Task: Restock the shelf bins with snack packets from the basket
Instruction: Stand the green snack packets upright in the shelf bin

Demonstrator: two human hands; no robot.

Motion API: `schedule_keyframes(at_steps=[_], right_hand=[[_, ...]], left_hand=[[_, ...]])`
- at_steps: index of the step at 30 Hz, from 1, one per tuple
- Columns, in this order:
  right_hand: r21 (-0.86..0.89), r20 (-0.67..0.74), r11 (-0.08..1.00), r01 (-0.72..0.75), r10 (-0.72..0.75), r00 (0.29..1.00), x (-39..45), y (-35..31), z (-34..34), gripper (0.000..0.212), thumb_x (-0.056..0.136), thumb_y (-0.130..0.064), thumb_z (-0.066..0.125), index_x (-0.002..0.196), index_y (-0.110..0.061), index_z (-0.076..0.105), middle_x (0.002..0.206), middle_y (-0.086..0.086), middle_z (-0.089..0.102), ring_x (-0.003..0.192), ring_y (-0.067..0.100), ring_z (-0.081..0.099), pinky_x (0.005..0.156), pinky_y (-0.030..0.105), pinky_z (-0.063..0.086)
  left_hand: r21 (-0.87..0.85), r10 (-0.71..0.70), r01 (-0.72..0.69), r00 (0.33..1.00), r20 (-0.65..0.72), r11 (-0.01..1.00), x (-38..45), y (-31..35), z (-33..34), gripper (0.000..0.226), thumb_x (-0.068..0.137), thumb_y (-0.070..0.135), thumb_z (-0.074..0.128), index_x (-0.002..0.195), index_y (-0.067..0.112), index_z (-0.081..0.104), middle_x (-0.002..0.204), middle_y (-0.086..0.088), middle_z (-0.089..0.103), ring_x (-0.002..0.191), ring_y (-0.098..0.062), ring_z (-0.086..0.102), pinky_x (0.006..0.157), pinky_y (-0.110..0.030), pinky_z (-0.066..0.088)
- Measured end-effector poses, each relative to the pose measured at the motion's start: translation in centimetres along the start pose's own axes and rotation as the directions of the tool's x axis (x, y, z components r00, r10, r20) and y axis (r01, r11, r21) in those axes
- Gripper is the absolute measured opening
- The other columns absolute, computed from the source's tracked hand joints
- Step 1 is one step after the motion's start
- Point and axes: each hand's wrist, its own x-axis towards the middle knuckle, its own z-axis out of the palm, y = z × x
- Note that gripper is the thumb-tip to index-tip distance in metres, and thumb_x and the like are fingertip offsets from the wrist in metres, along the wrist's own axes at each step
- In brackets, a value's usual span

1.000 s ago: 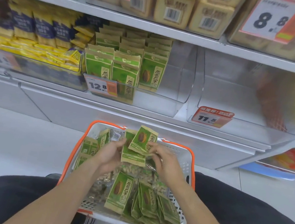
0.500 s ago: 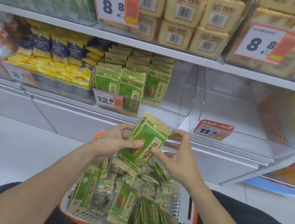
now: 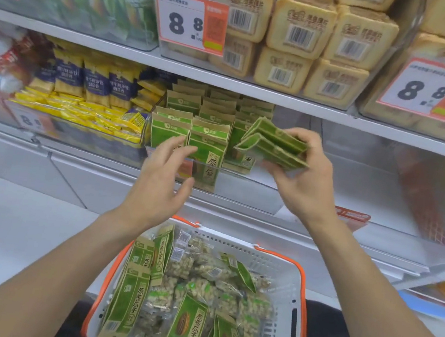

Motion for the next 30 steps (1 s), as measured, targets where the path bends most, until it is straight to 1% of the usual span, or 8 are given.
schedule_keyframes(at_steps=[3, 8, 15, 20, 23, 25, 27, 30], right_hand=[[-0.058, 0.111, 0.98, -0.191, 0.197, 0.974, 1.8, 2.2, 1.7, 0.054, 0.078, -0.018, 0.085, 0.117, -0.027, 0.049, 0.105, -0.015, 0.067, 0.1, 0.005, 0.065, 0.092, 0.024, 0.051], [-0.462, 0.141, 0.832, -0.308, 0.411, 0.901, 2.8, 5.0, 4.6, 0.059, 0.08, -0.039, 0.081, 0.122, -0.015, 0.048, 0.119, 0.008, 0.064, 0.11, 0.029, 0.06, 0.089, 0.043, 0.051], [-0.372, 0.07, 0.813, -0.448, 0.506, 0.86, 3.1, 4.7, 6.1, 0.059, 0.08, -0.038, 0.081, 0.122, -0.01, 0.05, 0.106, 0.008, 0.067, 0.098, 0.028, 0.063, 0.081, 0.038, 0.053], [-0.344, 0.059, 0.829, -0.441, 0.488, 0.871, 2.8, 4.2, 5.7, 0.065, 0.086, -0.041, 0.074, 0.136, -0.009, 0.047, 0.096, 0.005, 0.068, 0.098, 0.026, 0.063, 0.08, 0.038, 0.052], [-0.344, 0.02, 0.843, -0.414, 0.447, 0.894, 1.8, 3.7, 5.2, 0.068, 0.09, -0.038, 0.07, 0.143, -0.009, 0.039, 0.122, 0.01, 0.064, 0.116, 0.029, 0.058, 0.094, 0.041, 0.049], [-0.322, -0.059, 0.897, -0.303, 0.3, 0.952, 0.6, 2.7, 5.0, 0.058, 0.091, -0.031, 0.068, 0.14, -0.012, 0.043, 0.131, 0.005, 0.056, 0.114, 0.021, 0.057, 0.095, 0.037, 0.048], [-0.279, -0.117, 0.951, -0.131, 0.102, 0.988, -0.9, 1.3, 4.9, 0.039, 0.092, -0.02, 0.066, 0.127, -0.012, 0.053, 0.118, 0.001, 0.055, 0.097, 0.012, 0.057, 0.083, 0.028, 0.049], [-0.229, -0.006, 0.973, -0.022, 0.021, 1.0, -3.7, 0.4, 5.4, 0.013, 0.091, -0.014, 0.063, 0.104, -0.014, 0.06, 0.097, -0.003, 0.059, 0.078, 0.006, 0.055, 0.07, 0.021, 0.047]], left_hand=[[0.032, -0.003, 0.002, 0.999, 0.033, 0.999, 0.1, -0.8, 0.6, 0.055, 0.09, 0.015, 0.066, 0.141, 0.012, 0.047, 0.152, -0.008, 0.034, 0.144, -0.026, 0.029, 0.114, -0.044, 0.029], [0.053, -0.03, 0.024, 0.993, 0.114, 0.998, -0.5, -1.5, 2.0, 0.058, 0.092, 0.02, 0.063, 0.145, 0.017, 0.04, 0.155, -0.005, 0.028, 0.144, -0.024, 0.027, 0.113, -0.047, 0.032], [0.11, -0.02, 0.002, 0.987, 0.159, 0.994, -1.2, -2.2, 3.5, 0.066, 0.091, 0.02, 0.063, 0.151, 0.019, 0.035, 0.163, -0.004, 0.019, 0.152, -0.022, 0.008, 0.12, -0.049, 0.022], [0.171, -0.001, -0.029, 0.985, 0.173, 0.985, -1.7, -2.7, 3.7, 0.066, 0.091, 0.022, 0.063, 0.151, 0.015, 0.035, 0.165, -0.001, 0.013, 0.153, -0.016, -0.001, 0.121, -0.043, 0.019], [0.162, -0.01, -0.017, 0.987, 0.161, 0.987, -1.8, -2.5, 3.9, 0.062, 0.09, 0.021, 0.062, 0.148, 0.013, 0.04, 0.164, -0.002, 0.015, 0.153, -0.016, 0.0, 0.121, -0.041, 0.018], [0.094, -0.023, 0.014, 0.995, 0.097, 0.995, -2.0, -2.0, 3.9, 0.051, 0.089, 0.015, 0.062, 0.138, 0.012, 0.049, 0.159, -0.004, 0.026, 0.151, -0.02, 0.013, 0.12, -0.04, 0.021], [0.038, -0.013, 0.013, 1.0, -0.012, 0.999, -2.4, -1.4, 4.1, 0.037, 0.087, 0.01, 0.061, 0.124, 0.01, 0.057, 0.143, -0.005, 0.043, 0.138, -0.022, 0.037, 0.112, -0.037, 0.034], [-0.041, -0.127, 0.128, 0.992, 0.018, 0.991, -3.4, -1.3, 5.1, 0.024, 0.09, 0.011, 0.06, 0.114, 0.014, 0.059, 0.121, 0.002, 0.05, 0.107, -0.014, 0.053, 0.084, -0.027, 0.041]])
